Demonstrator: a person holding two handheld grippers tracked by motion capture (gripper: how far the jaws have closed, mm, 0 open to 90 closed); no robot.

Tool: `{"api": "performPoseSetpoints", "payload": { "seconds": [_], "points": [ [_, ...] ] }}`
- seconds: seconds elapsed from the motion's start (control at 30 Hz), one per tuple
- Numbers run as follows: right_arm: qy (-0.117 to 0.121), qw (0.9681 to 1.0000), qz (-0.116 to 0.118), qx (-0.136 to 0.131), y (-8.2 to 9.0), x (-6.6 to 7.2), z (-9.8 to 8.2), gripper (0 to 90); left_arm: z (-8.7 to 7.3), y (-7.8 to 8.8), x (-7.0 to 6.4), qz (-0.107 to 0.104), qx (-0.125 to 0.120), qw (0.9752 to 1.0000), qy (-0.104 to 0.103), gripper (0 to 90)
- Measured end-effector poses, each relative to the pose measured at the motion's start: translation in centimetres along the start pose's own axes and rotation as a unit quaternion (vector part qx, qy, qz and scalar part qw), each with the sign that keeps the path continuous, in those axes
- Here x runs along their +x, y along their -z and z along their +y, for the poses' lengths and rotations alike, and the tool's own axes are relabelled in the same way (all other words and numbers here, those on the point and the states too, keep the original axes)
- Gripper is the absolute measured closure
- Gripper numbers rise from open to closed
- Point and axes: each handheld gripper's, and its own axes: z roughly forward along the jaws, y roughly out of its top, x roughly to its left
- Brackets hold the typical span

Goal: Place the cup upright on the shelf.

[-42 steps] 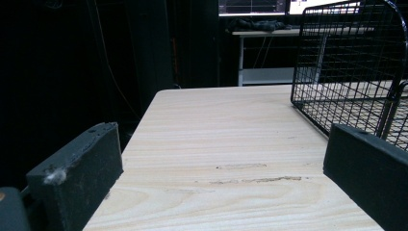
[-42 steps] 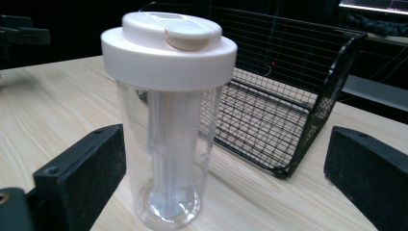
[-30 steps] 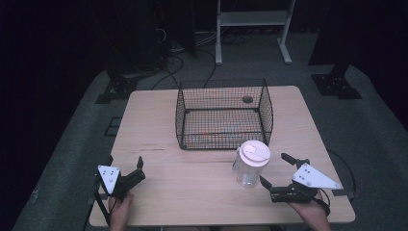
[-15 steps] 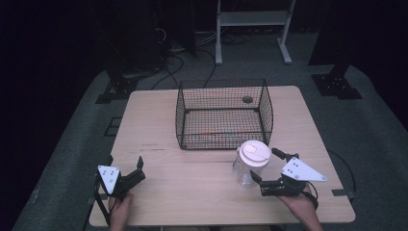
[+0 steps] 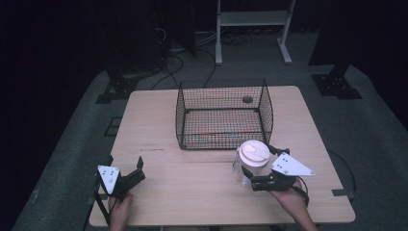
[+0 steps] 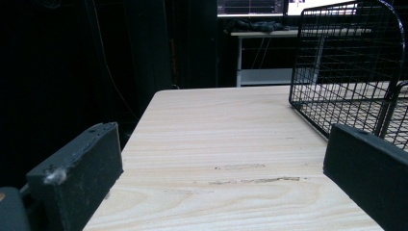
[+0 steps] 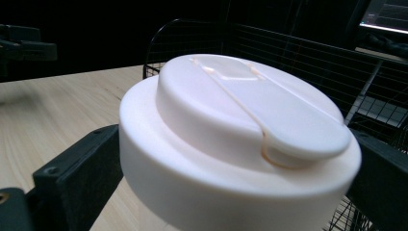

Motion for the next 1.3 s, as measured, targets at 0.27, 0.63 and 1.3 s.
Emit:
{"api": "performPoseSetpoints", "payload": {
  "seconds": [0.27,0.63,1.3],
  "points": [
    [0.005,1.0000,0.000,0.000,-0.3,-0.1,0.0,3.7,0.0,0.0,0.0,0.000,0.000,1.0000,0.001,0.0],
    [0.015,0.9998,0.002,0.014,-0.3,0.0,0.5,4.3,0.0,0.0,0.0,0.000,0.000,1.0000,0.001,0.0],
    [0.022,0.9997,0.007,-0.003,0.1,-0.8,3.6,4.4,0.0,0.0,0.0,0.001,0.001,1.0000,0.002,0.0]
  ]
}}
